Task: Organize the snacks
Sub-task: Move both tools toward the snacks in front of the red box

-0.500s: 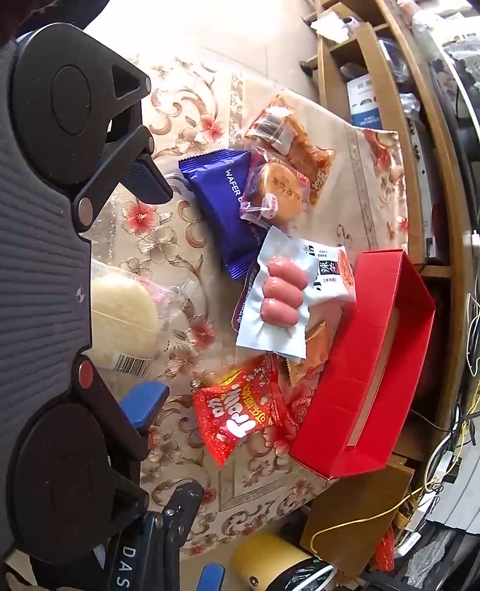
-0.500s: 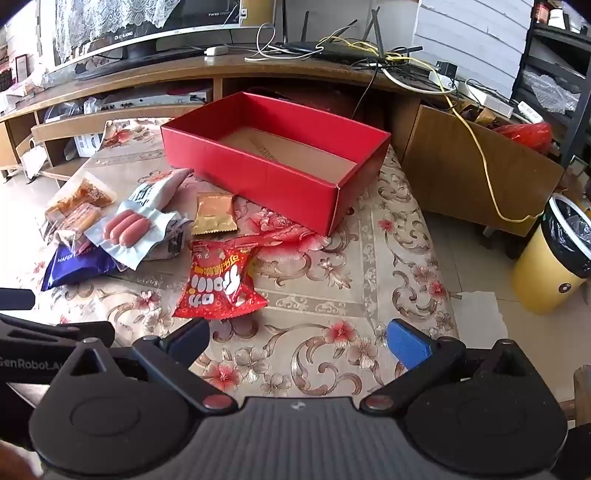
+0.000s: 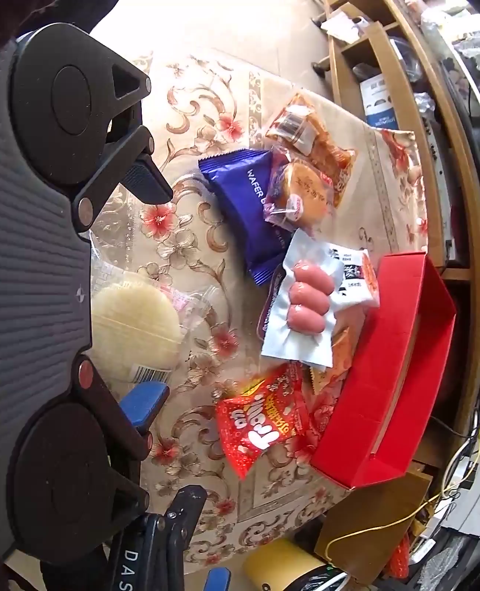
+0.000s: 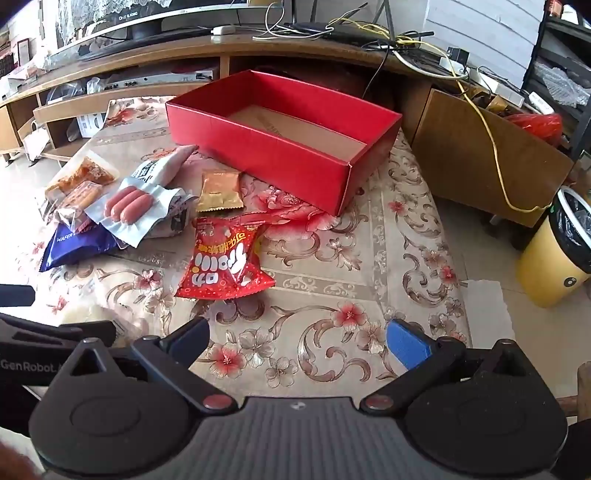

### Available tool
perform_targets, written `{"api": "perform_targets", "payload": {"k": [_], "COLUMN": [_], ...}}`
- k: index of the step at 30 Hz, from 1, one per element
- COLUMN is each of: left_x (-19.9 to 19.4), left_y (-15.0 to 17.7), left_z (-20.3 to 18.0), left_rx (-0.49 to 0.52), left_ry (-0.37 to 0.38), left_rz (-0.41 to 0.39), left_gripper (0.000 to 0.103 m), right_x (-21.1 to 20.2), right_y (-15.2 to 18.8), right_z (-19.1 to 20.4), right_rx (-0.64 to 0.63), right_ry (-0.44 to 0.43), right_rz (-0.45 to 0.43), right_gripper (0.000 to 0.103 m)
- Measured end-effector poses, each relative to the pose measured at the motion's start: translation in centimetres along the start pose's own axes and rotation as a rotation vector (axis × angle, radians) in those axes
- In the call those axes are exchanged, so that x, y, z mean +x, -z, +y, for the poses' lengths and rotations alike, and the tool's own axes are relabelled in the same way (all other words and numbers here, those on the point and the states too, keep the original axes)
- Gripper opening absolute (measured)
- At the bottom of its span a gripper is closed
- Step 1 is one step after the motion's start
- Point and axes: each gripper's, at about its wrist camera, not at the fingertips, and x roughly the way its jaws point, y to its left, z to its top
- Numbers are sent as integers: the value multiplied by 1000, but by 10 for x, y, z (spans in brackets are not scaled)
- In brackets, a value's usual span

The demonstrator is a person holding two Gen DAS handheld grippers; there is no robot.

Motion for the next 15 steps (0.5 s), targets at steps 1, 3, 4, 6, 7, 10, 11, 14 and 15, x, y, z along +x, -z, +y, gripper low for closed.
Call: {"api": "perform_targets", "payload": {"k": [1,3,4,6,7,10,11,14,15], "left_x": [1,3,3,4,4,5,5,6,6], "left_y": [-1,0,0,1,1,0,0,1,1], "left_z": [0,-1,-1,-2,-2,-2,-2,-1,-2], "left_rx": [2,6,6,7,7,2,1,2,4], "left_ry": [0,-1,0,2,1,1,2,3,4], "left_rz": [4,7,9,12,13,14,15,16,16], "left_gripper": [102,102,102,102,102,103,103,103,103], "right_x": [0,5,5,6,6,7,7,8,8], "right_y": [3,-6,-10,-9,-9,-9,-9,-9,-9], "right_z": [-1,1,2,2,2,2,2,2,2], "right_rx": [0,-6,-8,-8,-9,-7,-7,-5,-3], "right_ry": [0,-1,-1,1,1,0,0,0,0], "right_rz": [3,32,40,44,46,49,50,53,53], "right_gripper": [102,102,102,102,102,102,102,102,102]}}
